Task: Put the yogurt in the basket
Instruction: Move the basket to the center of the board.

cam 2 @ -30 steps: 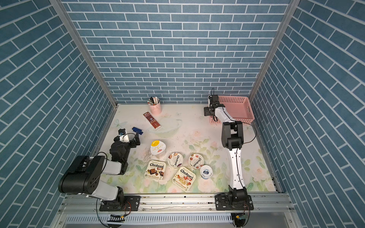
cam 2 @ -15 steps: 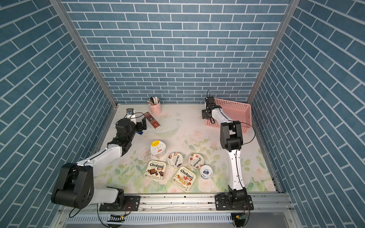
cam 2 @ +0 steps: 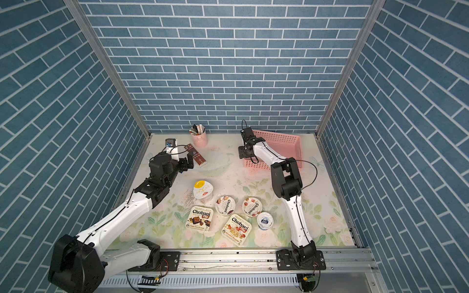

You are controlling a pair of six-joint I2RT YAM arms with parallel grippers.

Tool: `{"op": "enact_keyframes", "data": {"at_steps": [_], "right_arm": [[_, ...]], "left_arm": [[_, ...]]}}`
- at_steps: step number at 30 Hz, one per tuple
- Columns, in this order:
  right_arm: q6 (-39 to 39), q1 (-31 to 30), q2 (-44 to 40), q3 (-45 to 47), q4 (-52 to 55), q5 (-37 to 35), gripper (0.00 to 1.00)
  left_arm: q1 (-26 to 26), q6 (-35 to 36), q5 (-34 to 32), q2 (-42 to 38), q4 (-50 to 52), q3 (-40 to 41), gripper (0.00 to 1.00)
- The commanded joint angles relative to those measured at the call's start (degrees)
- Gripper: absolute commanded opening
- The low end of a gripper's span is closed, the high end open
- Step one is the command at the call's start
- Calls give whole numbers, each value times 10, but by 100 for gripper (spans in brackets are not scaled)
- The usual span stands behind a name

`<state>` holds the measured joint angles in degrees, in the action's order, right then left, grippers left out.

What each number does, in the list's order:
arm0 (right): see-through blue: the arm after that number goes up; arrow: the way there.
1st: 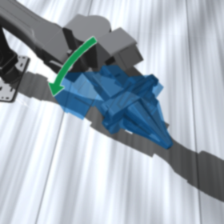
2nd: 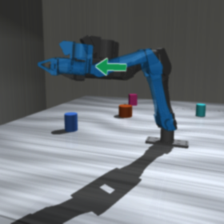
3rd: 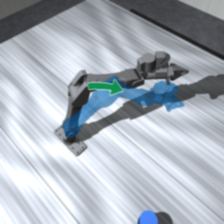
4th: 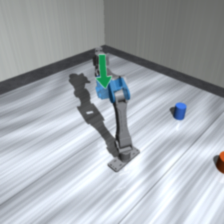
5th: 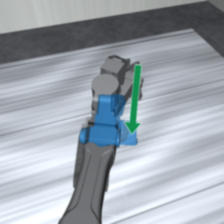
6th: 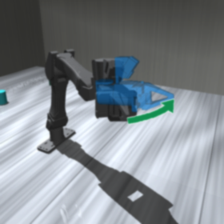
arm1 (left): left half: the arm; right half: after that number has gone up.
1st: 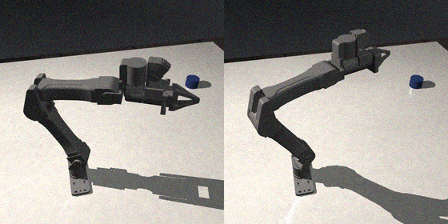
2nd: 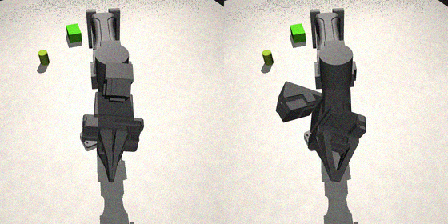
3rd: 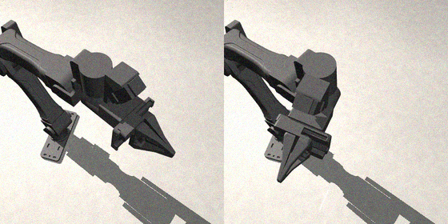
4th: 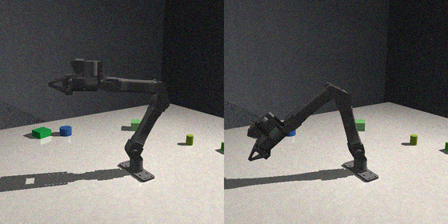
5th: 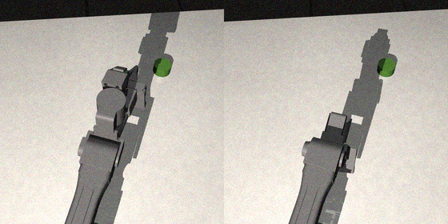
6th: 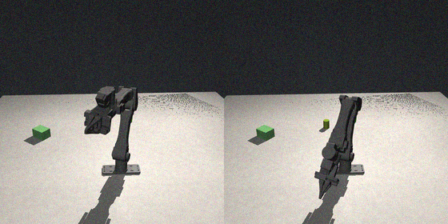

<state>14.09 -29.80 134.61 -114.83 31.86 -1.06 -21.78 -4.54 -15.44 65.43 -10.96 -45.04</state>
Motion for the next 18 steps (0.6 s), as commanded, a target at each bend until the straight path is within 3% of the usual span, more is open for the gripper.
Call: {"op": "enact_keyframes", "data": {"at_steps": [1,7,12,18], "right_arm": [[54,-22,18,-40,5,23,0],[85,-53,75,-116,23,37,0],[95,-63,81,-110,20,32,6],[103,-63,74,-80,6,27,38]], "left_arm": [[-5,-12,-13,-7,25,10,100],[-5,-14,-11,7,36,2,100],[-5,-15,-10,11,39,3,100],[-6,-14,-6,19,48,-4,100]]}}
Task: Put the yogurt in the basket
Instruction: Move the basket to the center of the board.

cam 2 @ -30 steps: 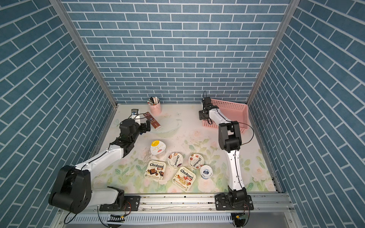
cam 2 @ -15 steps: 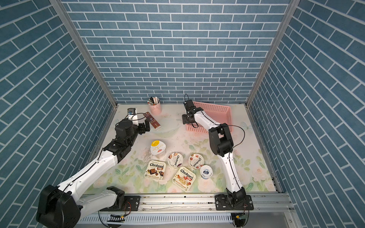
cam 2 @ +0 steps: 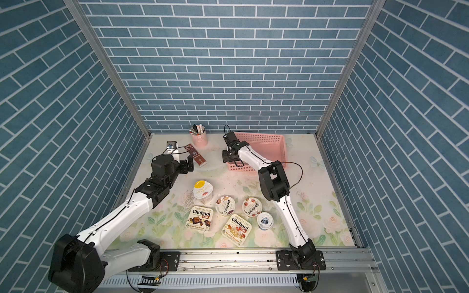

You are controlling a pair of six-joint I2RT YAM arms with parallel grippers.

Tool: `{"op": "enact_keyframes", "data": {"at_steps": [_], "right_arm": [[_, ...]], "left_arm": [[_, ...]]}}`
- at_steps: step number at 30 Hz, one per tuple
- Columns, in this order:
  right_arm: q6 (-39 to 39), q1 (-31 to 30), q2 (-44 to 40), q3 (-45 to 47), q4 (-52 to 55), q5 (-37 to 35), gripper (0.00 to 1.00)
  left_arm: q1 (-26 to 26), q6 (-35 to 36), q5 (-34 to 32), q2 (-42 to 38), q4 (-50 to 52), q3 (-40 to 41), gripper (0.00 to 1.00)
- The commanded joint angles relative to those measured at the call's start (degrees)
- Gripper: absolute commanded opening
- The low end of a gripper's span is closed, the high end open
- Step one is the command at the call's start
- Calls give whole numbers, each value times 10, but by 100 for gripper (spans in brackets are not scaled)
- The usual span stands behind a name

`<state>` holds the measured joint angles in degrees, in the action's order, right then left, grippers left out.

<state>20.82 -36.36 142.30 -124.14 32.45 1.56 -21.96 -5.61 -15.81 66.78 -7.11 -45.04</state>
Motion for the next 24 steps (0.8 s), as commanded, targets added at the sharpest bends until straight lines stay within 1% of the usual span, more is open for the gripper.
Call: {"op": "enact_keyframes", "data": {"at_steps": [1,2,3,5,6,7,11,16,21,24], "right_arm": [[38,2,-4,16,-4,1,47],[42,2,-7,18,-7,-1,59],[44,2,-7,20,-10,-2,67],[52,2,-8,20,-12,-11,92],[54,2,-8,19,-12,-16,98],[59,1,-9,17,-10,-27,100],[73,-5,-13,13,-7,-80,100],[67,-15,-26,13,-20,-102,100],[49,-28,-76,19,-37,-119,100],[42,-30,-130,51,-60,-128,100]], "left_arm": [[-4,-4,-1,5,11,-6,100],[-4,-4,-1,6,13,-7,100],[-4,-5,-2,6,14,-7,100],[-4,-5,-3,7,19,-10,100],[-5,-5,-5,7,20,-11,100],[-5,-5,-6,7,23,-13,100],[-6,-5,-6,7,28,-17,100],[-7,-4,3,6,31,-31,100],[-10,-1,27,16,40,-79,100],[-14,-4,41,34,57,-120,100]]}}
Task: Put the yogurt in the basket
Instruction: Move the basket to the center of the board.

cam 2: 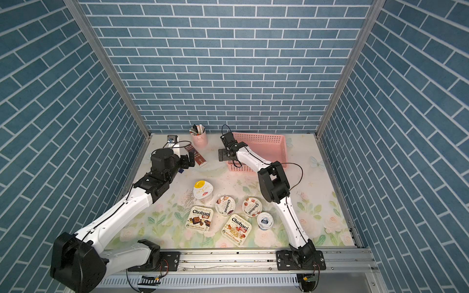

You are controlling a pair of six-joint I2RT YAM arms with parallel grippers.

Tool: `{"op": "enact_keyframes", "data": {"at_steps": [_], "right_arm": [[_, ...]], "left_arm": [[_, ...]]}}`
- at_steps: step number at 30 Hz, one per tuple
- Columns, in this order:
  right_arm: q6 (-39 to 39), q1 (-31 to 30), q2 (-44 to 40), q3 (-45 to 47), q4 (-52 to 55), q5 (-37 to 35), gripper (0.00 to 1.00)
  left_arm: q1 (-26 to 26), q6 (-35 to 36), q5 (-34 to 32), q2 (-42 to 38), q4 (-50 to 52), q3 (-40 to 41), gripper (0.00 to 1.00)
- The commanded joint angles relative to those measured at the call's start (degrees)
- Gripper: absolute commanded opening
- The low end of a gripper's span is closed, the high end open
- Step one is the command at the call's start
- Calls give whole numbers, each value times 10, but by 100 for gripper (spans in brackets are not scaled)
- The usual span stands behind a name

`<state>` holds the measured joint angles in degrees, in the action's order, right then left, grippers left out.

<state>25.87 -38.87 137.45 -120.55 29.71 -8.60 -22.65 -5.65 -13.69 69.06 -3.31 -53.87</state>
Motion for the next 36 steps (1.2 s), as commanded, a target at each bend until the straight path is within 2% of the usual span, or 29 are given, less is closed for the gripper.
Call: {"op": "enact_keyframes", "data": {"at_steps": [1,8,13,19,24,28,36], "right_arm": [[-10,-4,-103,33,-43,-31,100],[-21,11,-241,151,-53,-110,100],[-19,66,-348,273,-65,-130,100],[-58,174,-483,444,-114,-62,100],[-103,249,-547,529,-126,-21,100],[-127,297,-568,564,-127,3,100],[-146,365,-562,620,-159,61,100]], "left_arm": [[-8,-6,24,19,26,-48,100],[-20,-28,73,105,89,-149,100],[-28,-33,121,222,144,-237,100],[-38,-42,164,398,210,-391,100],[-49,-39,185,541,288,-544,100],[-56,-46,196,622,324,-621,100],[-60,-74,190,712,367,-707,100]]}}
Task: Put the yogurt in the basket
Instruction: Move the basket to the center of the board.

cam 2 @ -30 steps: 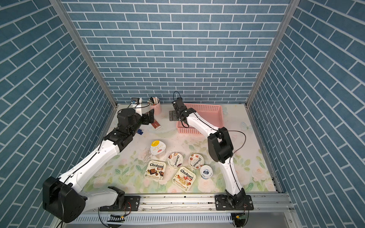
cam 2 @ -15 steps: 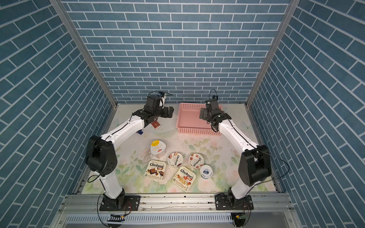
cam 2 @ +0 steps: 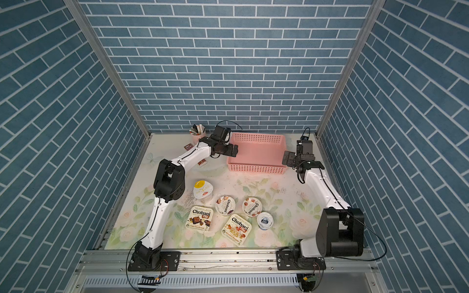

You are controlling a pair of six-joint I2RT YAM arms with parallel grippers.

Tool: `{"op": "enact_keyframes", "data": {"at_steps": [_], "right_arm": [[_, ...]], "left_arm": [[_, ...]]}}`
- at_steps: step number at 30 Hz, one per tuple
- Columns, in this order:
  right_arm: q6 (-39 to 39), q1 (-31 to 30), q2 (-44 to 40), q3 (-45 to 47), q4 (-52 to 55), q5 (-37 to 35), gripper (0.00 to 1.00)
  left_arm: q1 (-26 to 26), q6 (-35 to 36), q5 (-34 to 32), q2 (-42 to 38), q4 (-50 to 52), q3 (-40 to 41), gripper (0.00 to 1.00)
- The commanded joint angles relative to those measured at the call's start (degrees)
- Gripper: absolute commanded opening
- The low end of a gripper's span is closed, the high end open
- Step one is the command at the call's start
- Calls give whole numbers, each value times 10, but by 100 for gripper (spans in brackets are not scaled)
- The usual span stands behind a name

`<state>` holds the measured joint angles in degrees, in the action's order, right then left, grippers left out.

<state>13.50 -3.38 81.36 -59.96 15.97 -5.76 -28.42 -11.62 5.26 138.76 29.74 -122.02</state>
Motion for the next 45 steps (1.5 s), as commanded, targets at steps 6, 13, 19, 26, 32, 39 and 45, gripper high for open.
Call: {"op": "enact_keyframes", "data": {"at_steps": [6,13,19,26,32,39,45], "right_arm": [[-38,19,29,28,-45,40,98],[-62,20,104,-11,-55,52,96],[-67,20,180,-76,-52,88,93],[-51,9,242,-115,-53,138,84],[-31,-38,256,-113,-33,114,70],[0,-81,246,-111,0,62,15],[6,-101,231,-122,18,32,0]], "left_arm": [[-1,-23,-11,25,35,-30,81],[-2,-25,-3,35,33,-31,50],[-2,-25,-5,46,39,-39,14],[-1,-22,-25,47,55,-37,0],[0,-31,-52,23,51,1,0],[1,-42,-82,-14,50,49,0],[1,-46,-109,-69,41,121,0]]}}
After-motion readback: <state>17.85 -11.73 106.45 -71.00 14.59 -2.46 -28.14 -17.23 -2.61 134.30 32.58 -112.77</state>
